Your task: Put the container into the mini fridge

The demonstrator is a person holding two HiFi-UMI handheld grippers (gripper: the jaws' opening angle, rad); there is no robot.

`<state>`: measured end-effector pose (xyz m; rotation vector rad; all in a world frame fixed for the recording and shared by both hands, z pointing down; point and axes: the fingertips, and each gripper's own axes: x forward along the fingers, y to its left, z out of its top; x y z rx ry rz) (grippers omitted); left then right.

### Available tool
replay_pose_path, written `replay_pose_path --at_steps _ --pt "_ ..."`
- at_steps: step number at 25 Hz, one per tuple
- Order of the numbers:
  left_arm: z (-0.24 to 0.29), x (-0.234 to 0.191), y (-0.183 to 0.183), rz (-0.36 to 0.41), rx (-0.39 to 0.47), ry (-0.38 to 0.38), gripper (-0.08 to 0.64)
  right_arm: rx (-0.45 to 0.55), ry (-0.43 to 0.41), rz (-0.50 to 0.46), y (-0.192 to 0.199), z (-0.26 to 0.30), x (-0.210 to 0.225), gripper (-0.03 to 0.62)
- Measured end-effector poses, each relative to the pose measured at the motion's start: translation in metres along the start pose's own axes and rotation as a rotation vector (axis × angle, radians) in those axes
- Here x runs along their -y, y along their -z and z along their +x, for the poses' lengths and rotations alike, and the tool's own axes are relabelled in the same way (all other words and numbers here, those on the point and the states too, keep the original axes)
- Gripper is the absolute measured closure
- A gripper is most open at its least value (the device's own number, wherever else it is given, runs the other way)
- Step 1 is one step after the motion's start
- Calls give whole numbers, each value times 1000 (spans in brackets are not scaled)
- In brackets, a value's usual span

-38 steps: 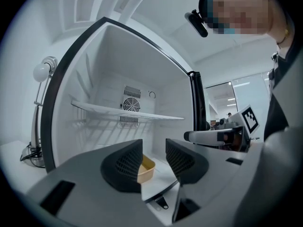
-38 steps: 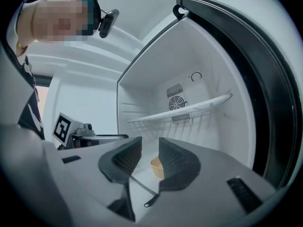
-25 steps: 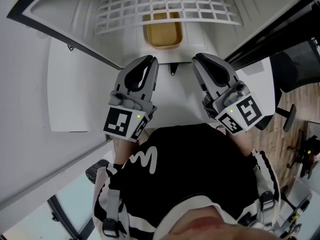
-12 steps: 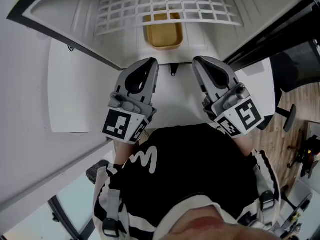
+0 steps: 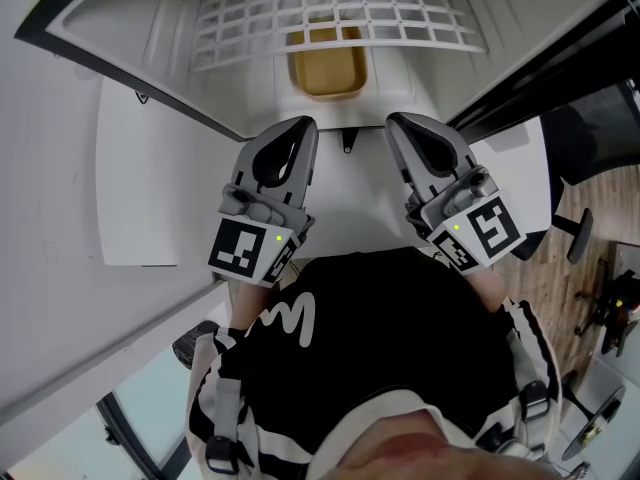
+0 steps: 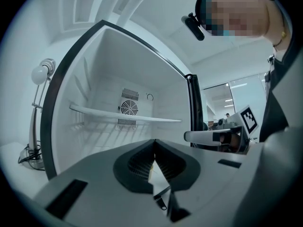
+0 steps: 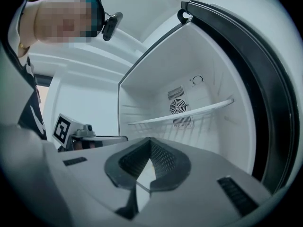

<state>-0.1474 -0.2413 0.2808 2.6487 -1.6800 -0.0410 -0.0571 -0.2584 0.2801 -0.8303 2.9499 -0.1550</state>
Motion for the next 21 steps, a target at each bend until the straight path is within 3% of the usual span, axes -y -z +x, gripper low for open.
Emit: replay_pose_path --at_steps 7,21 --pt "-1 -4 -3 -45 15 8 551 -1 -8 3 -1 1 -2 583" --pt "-2 -4 0 -33 7 1 551 2 -20 1 -2 0 -5 583"
